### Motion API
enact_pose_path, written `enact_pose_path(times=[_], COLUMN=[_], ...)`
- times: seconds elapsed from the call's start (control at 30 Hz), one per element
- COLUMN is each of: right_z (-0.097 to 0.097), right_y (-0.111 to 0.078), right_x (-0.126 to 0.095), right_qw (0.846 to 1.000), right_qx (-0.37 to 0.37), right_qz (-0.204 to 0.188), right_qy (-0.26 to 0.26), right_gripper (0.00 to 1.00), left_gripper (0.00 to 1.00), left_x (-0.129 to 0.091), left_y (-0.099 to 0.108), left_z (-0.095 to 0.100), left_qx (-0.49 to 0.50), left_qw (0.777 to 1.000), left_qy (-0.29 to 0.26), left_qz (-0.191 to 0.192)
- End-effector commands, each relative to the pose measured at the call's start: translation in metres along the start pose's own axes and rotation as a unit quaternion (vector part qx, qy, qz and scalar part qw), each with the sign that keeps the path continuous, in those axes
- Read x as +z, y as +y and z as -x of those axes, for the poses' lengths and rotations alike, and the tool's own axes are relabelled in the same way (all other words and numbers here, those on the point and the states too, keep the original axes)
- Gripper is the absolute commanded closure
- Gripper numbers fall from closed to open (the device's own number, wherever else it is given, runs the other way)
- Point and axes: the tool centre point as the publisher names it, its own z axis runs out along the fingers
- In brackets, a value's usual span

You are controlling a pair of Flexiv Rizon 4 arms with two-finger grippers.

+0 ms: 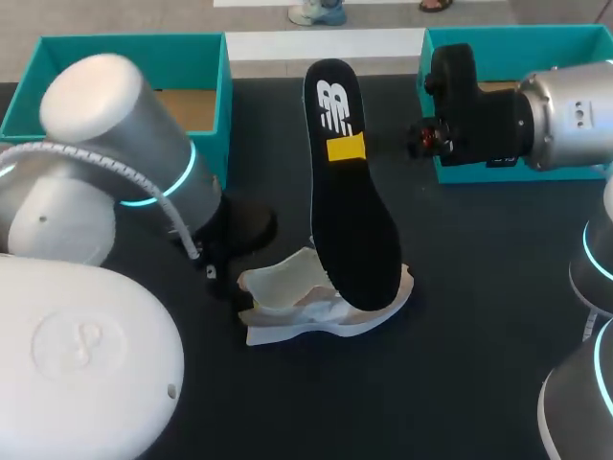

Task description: Take the shoe out of the shoebox, open the shoe tongue, remove and reinsert the insole, then place the shoe into the shoebox

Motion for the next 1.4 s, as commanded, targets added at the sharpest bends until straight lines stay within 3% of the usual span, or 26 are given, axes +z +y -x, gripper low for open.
enact_pose_path(times=[0.03, 0.77, 1.4], right_z=[0.001, 0.001, 0.001], right_y=[0.0, 0.0, 0.0], right_x=[0.003, 0.003, 0.003], right_qw=[1.0, 1.0, 1.0], right_qx=[0.001, 0.001, 0.001], right_qz=[-0.001, -0.001, -0.001], right_qy=[-0.002, -0.002, -0.002], right_gripper=[1.0, 1.0, 1.0], left_gripper=[0.0, 0.0, 0.02], left_x=[-0.005, -0.002, 0.049], left_y=[-0.002, -0.001, -0.058], left_z=[0.0, 0.001, 0.042], left_qx=[0.0, -0.026, -0.011], left_qw=[0.997, 0.997, 0.997], left_qy=[0.002, 0.002, 0.008], left_qz=[0.071, 0.067, 0.073])
